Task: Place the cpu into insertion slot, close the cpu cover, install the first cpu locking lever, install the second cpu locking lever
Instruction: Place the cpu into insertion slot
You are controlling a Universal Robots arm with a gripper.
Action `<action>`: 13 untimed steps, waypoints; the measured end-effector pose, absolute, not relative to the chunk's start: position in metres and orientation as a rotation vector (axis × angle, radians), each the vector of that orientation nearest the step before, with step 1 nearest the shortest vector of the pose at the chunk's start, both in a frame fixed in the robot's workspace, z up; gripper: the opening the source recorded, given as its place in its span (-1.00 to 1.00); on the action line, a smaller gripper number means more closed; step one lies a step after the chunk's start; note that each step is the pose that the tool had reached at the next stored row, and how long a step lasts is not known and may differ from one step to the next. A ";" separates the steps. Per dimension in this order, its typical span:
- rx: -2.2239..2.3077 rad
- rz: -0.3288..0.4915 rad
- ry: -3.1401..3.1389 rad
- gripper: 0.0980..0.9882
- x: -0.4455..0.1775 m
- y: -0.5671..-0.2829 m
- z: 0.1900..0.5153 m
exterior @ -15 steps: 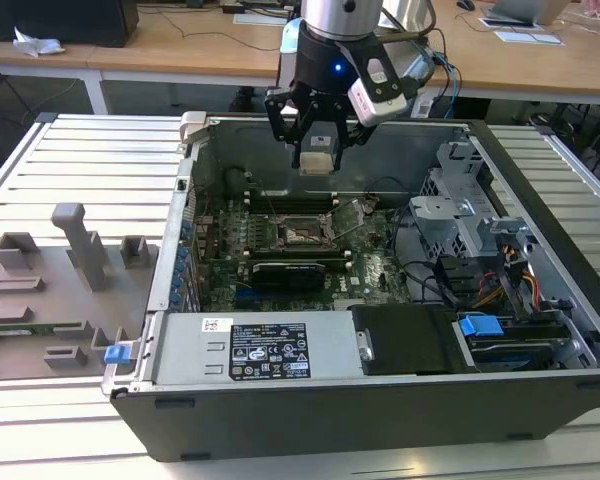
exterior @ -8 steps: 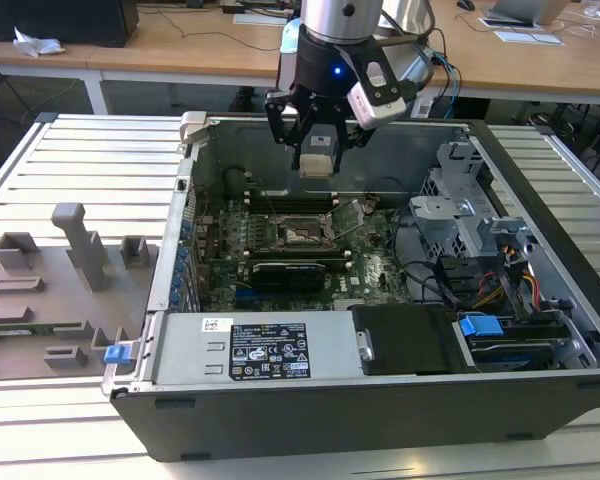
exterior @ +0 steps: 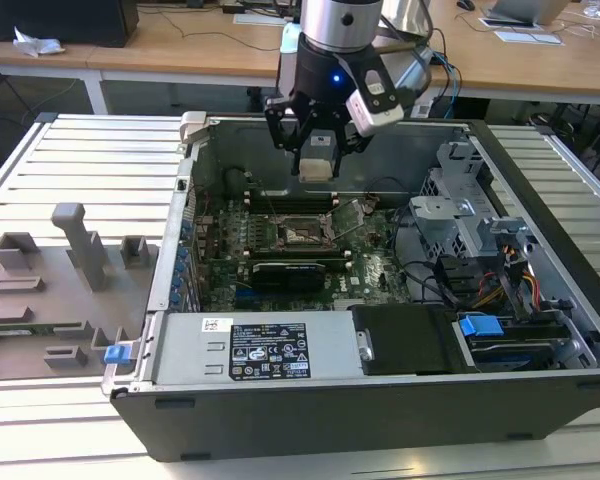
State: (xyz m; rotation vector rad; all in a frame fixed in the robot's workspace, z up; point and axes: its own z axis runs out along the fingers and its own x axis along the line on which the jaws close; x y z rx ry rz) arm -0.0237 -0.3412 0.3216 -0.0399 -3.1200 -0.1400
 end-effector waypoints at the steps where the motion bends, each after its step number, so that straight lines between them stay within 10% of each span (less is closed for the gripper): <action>1: -0.040 -0.140 -3.120 0.00 -0.024 -0.341 0.320; 13: -0.040 -0.140 -3.120 0.00 -0.024 -0.341 0.308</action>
